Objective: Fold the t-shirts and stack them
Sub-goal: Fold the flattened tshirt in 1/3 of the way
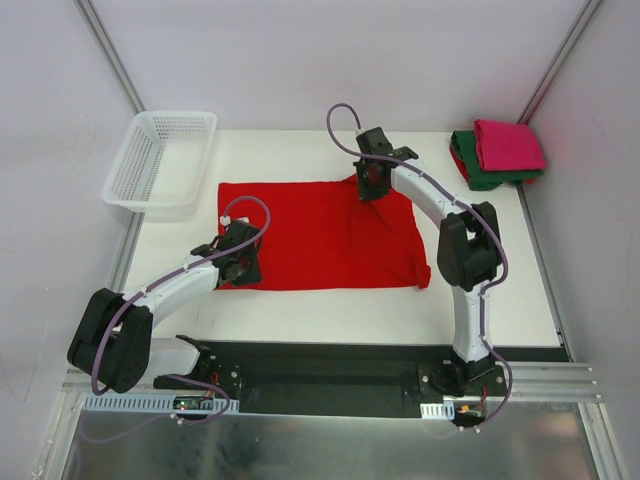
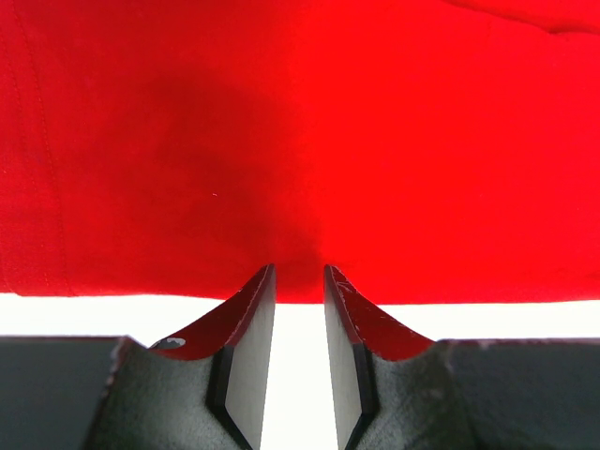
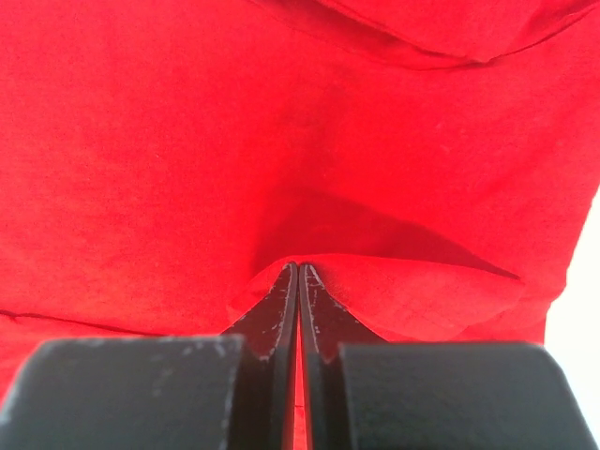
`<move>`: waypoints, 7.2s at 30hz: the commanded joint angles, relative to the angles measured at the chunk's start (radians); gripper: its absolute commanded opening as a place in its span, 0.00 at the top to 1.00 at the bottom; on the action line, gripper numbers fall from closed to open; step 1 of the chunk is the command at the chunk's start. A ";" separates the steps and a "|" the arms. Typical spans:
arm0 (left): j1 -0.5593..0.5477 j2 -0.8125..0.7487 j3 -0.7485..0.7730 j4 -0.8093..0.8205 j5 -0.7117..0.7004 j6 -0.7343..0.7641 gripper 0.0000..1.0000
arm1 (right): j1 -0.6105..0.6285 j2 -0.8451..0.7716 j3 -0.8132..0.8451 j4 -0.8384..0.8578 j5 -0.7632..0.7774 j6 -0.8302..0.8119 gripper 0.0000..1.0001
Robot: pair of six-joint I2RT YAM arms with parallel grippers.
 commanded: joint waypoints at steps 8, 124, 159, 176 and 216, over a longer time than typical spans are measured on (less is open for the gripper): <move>-0.012 -0.022 0.012 -0.008 -0.017 0.002 0.73 | 0.003 0.038 0.089 -0.009 -0.035 -0.014 0.81; -0.156 0.401 0.320 0.279 0.169 0.019 1.00 | 0.040 -0.730 -0.902 -0.069 0.276 0.253 0.42; -0.154 0.407 0.206 0.270 0.064 0.024 1.00 | 0.031 -0.577 -0.873 -0.178 0.459 0.319 0.99; -0.113 0.369 0.124 0.186 -0.032 0.014 1.00 | -0.035 -0.588 -0.836 -0.218 0.500 0.276 0.99; -0.110 0.341 0.104 0.161 -0.012 0.013 1.00 | -0.036 -0.763 -1.013 -0.069 0.152 0.323 0.57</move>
